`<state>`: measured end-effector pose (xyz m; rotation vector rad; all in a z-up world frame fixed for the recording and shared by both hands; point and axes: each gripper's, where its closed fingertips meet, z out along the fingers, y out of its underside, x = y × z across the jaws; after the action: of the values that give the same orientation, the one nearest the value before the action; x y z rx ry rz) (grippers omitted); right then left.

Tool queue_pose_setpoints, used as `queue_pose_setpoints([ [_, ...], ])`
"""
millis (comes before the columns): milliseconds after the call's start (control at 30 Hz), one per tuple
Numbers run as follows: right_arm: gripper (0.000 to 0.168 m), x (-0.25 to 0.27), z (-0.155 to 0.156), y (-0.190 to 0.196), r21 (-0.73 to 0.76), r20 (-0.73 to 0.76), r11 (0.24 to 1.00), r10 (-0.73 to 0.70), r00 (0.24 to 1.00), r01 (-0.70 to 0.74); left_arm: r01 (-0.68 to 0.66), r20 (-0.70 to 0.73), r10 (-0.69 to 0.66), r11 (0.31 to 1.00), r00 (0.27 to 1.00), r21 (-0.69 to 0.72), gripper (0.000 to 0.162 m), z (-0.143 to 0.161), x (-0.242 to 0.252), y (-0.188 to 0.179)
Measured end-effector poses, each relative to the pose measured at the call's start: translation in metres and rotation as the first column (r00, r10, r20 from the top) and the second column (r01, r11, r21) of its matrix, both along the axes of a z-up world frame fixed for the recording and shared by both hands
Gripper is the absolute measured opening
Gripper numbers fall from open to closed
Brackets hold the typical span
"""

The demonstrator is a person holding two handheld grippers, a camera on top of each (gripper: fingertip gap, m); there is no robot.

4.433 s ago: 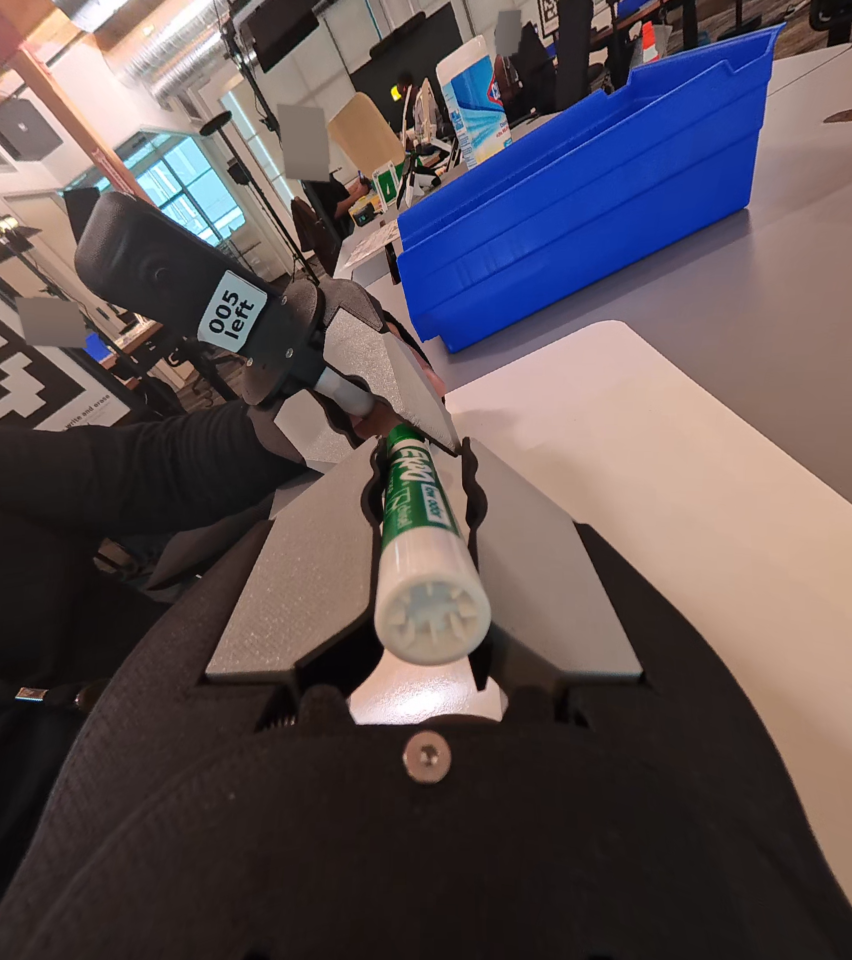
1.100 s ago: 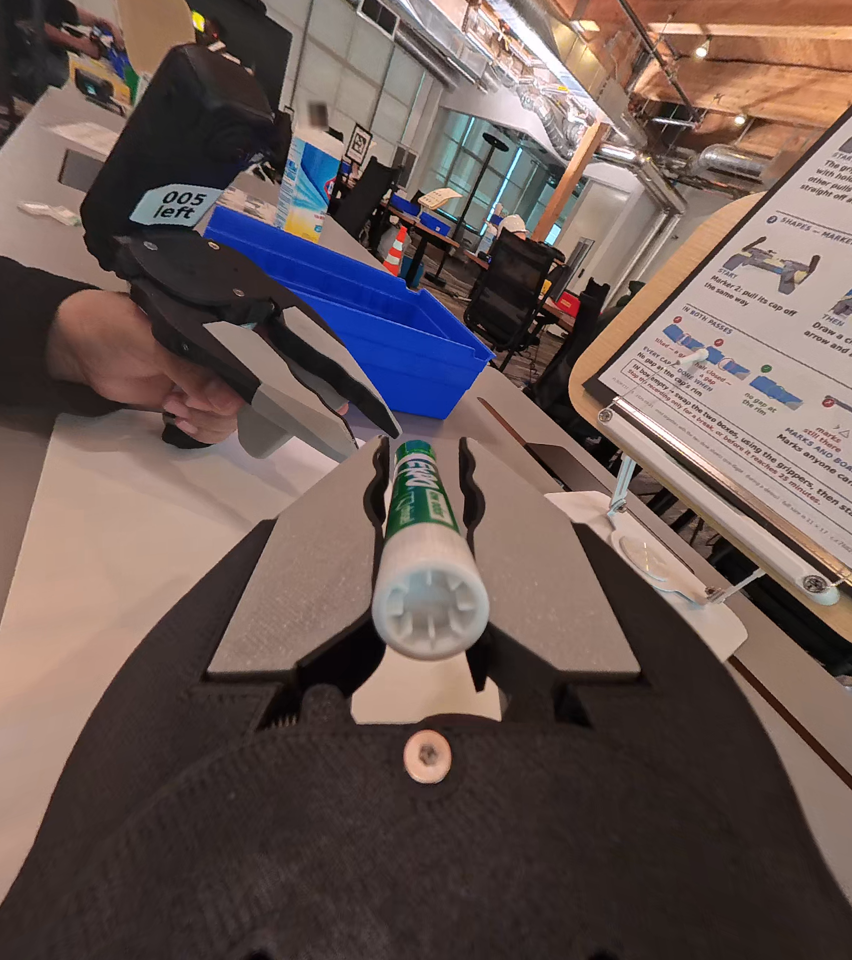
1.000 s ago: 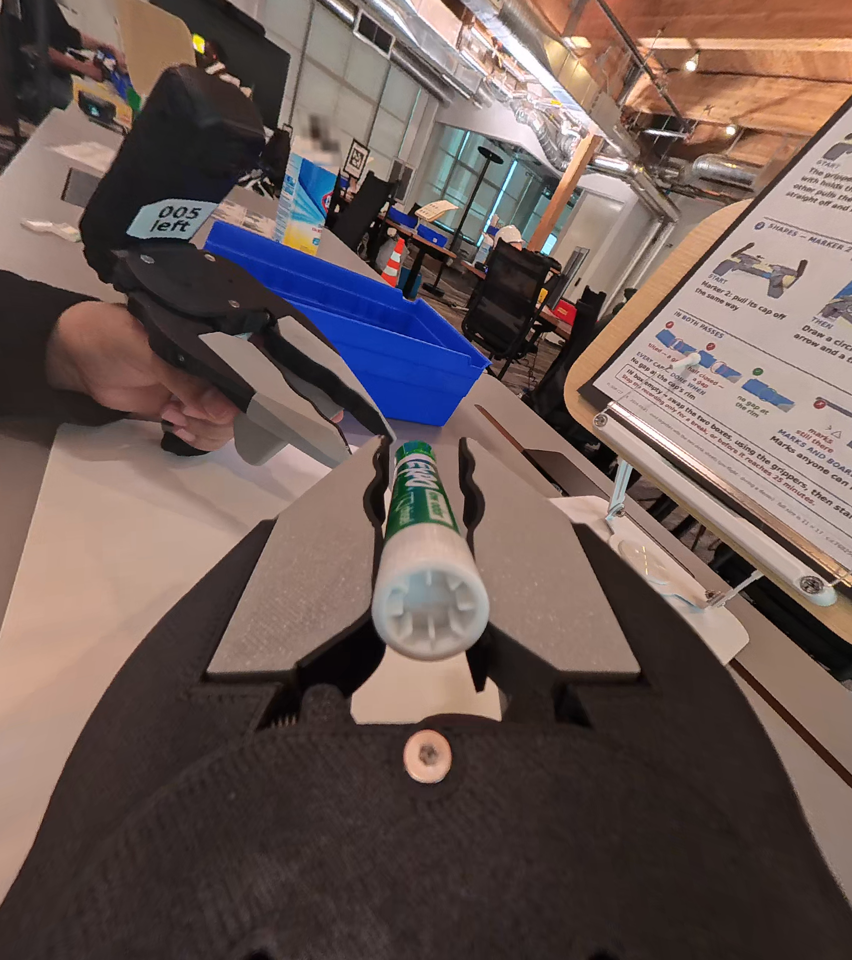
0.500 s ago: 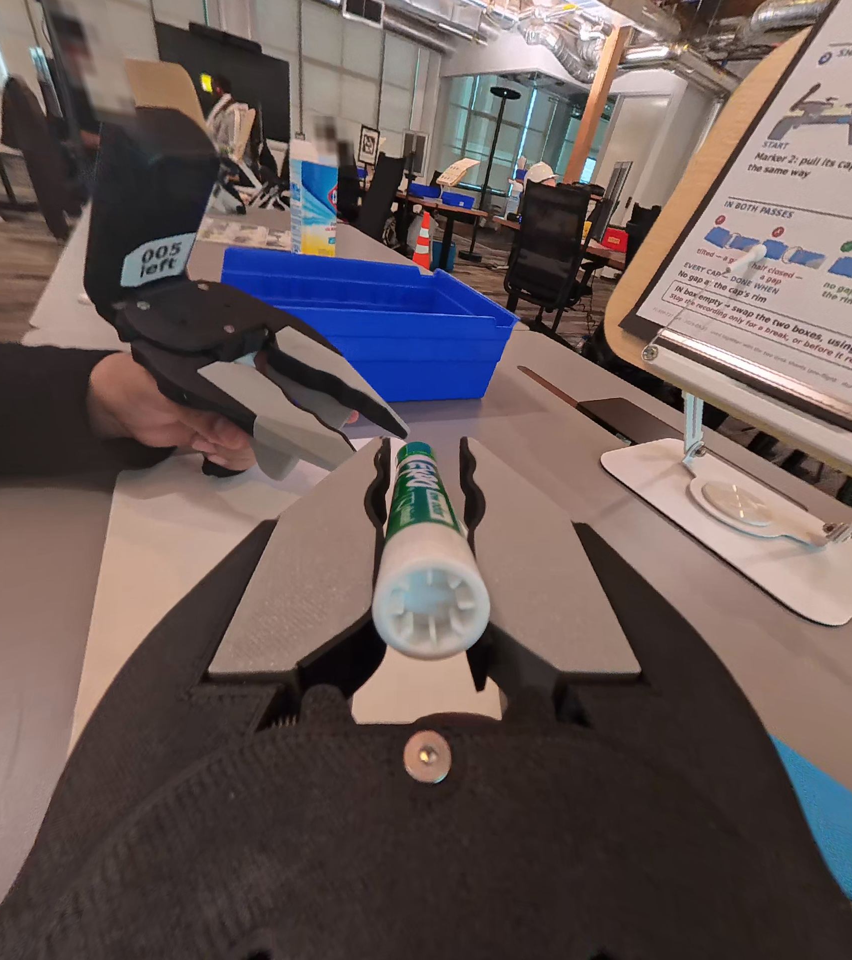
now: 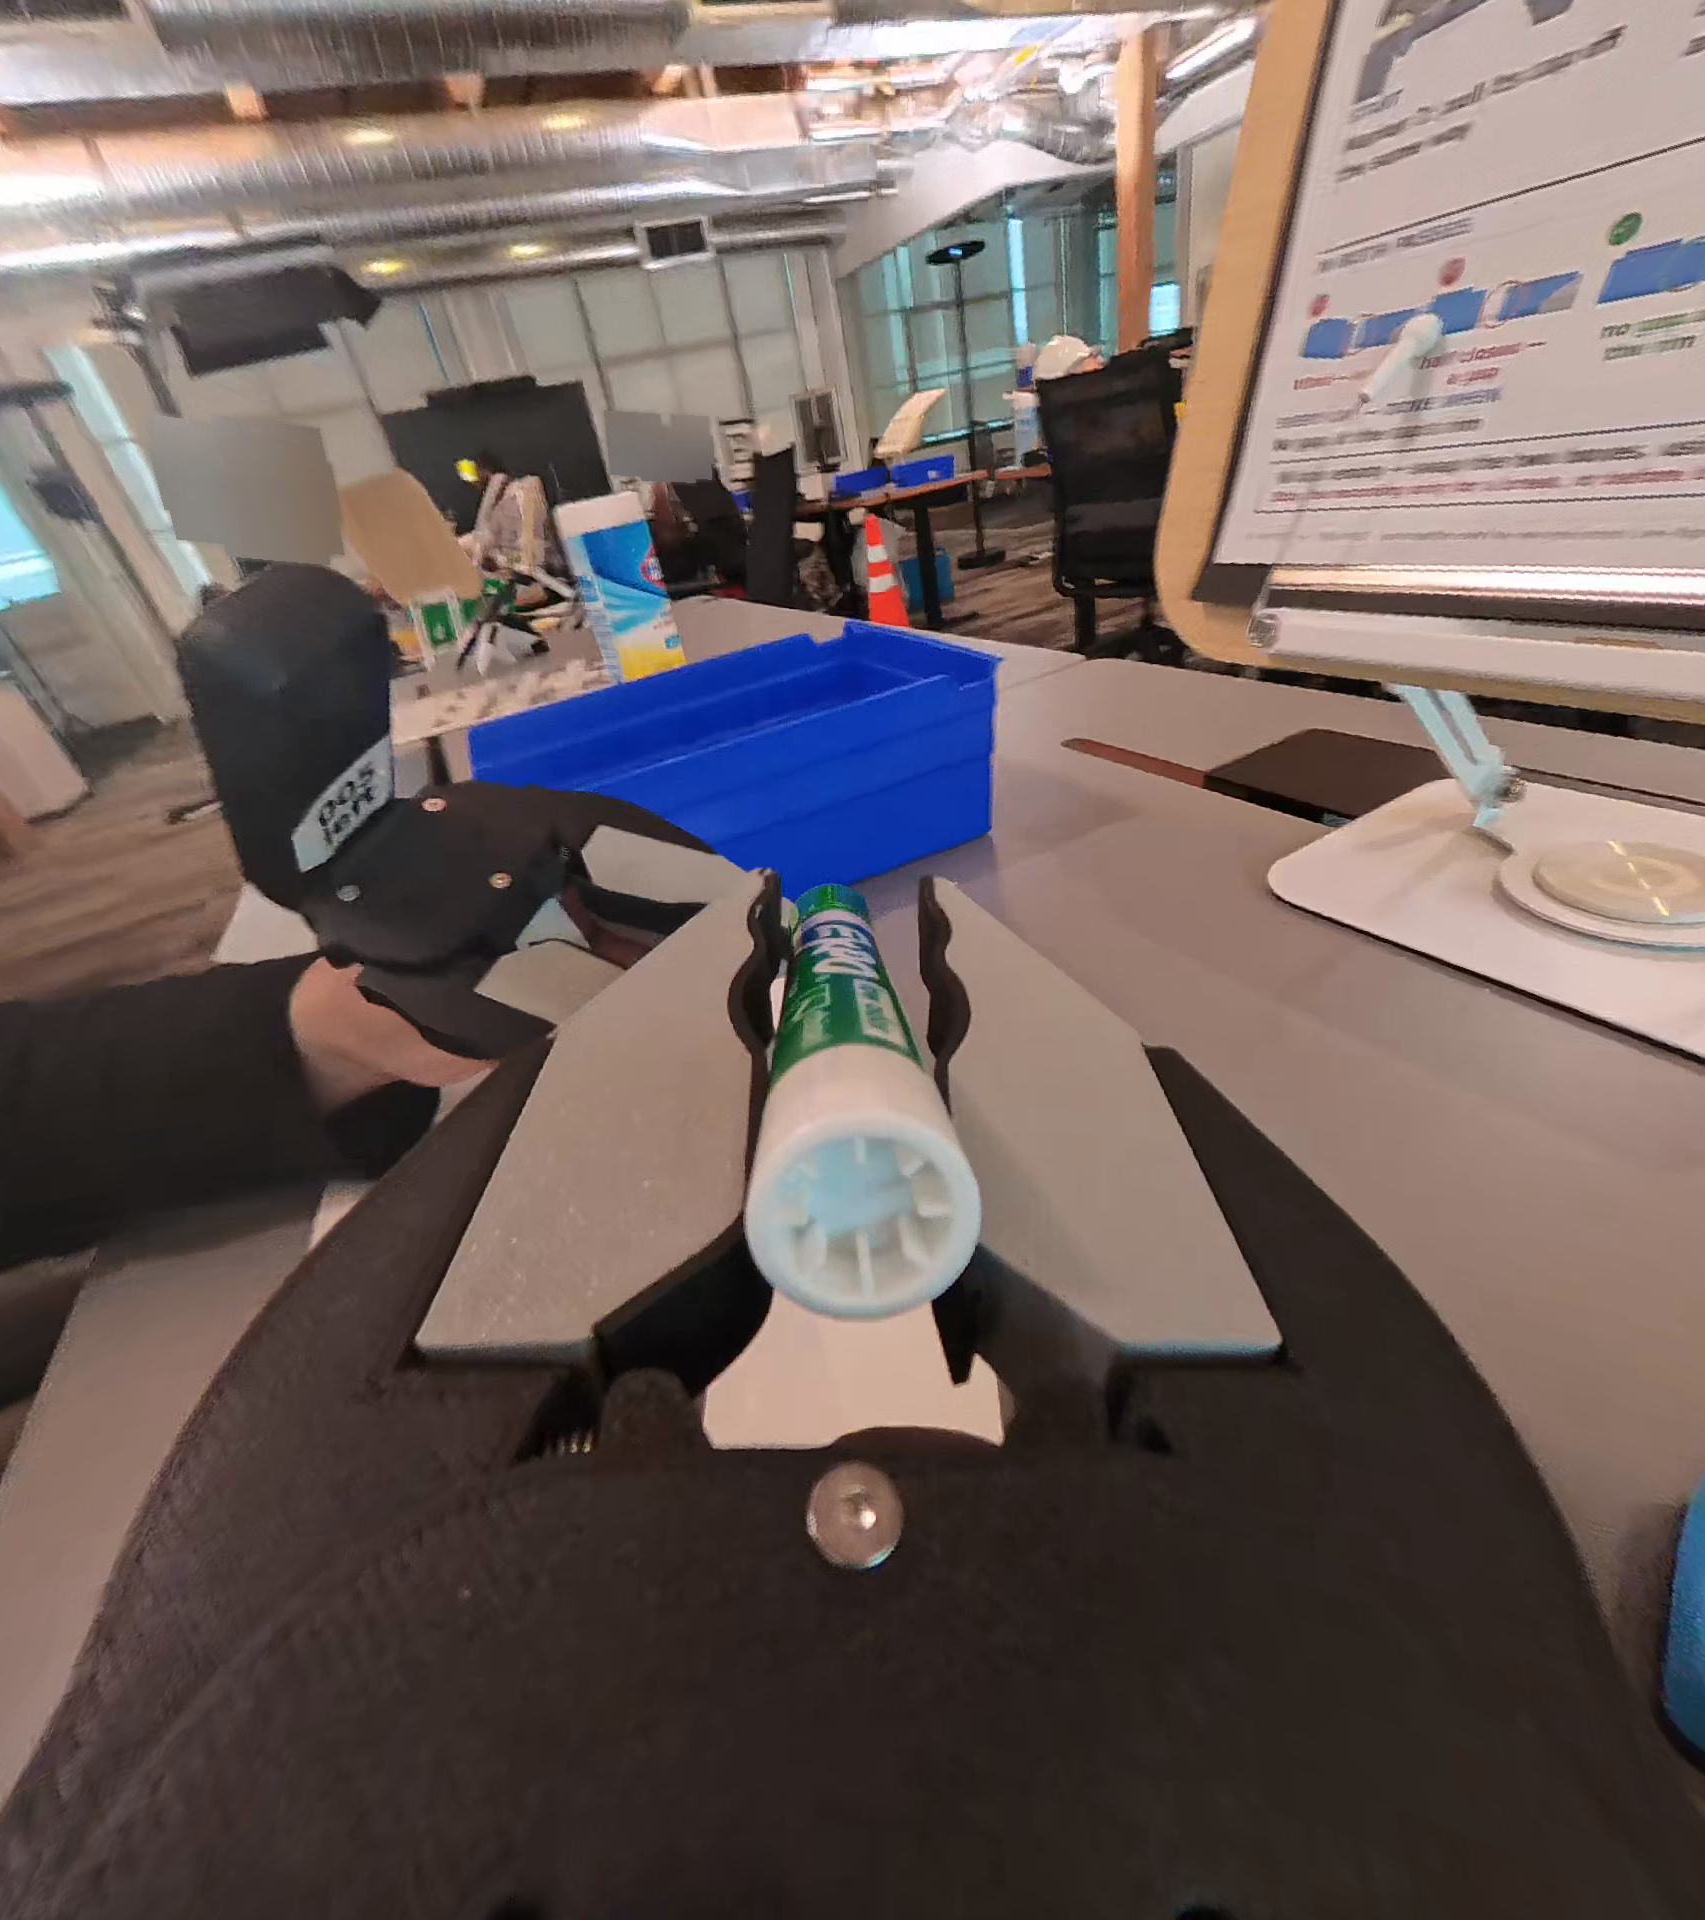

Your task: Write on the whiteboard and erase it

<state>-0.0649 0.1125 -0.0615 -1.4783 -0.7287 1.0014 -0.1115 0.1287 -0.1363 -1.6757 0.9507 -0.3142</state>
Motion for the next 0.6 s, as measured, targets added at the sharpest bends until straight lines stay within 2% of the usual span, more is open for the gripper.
queue_pose_setpoints([
  [33, 0.024, 0.001, -0.002, 0.003, 0.001, 0.02, 1.0, -0.023, 1.0, 0.023, -0.032, 0.019, 0.032, 0.999, 0.999, 0.009, 0.027, 0.003, -0.002, 0.006],
  [167, 0.024, 0.003, -0.012, -0.002, -0.01, 0.073, 1.0, -0.012, 0.997, 0.013, -0.045, 0.033, 0.043, 0.998, 0.999, 0.045, 0.026, 0.003, 0.001, 0.008],
  [333, 0.024, 0.001, -0.013, -0.012, -0.055, 0.047, 0.997, 0.055, 0.997, -0.052, -0.019, -0.024, 0.023, 0.989, 0.999, 0.148, 0.026, 0.006, 0.0, -0.009],
  [467, 0.025, -0.012, -0.019, -0.025, -0.14, -0.014, 0.974, 0.179, 0.984, -0.18, 0.011, -0.04, -0.005, 0.988, 0.999, 0.156, 0.026, 0.005, 0.006, -0.016],
  [600, 0.025, -0.015, -0.028, -0.025, -0.165, -0.008, 0.967, 0.193, 0.981, -0.192, 0.04, -0.042, -0.033, 0.984, 0.999, 0.173, 0.027, 0.006, 0.011, -0.02],
])
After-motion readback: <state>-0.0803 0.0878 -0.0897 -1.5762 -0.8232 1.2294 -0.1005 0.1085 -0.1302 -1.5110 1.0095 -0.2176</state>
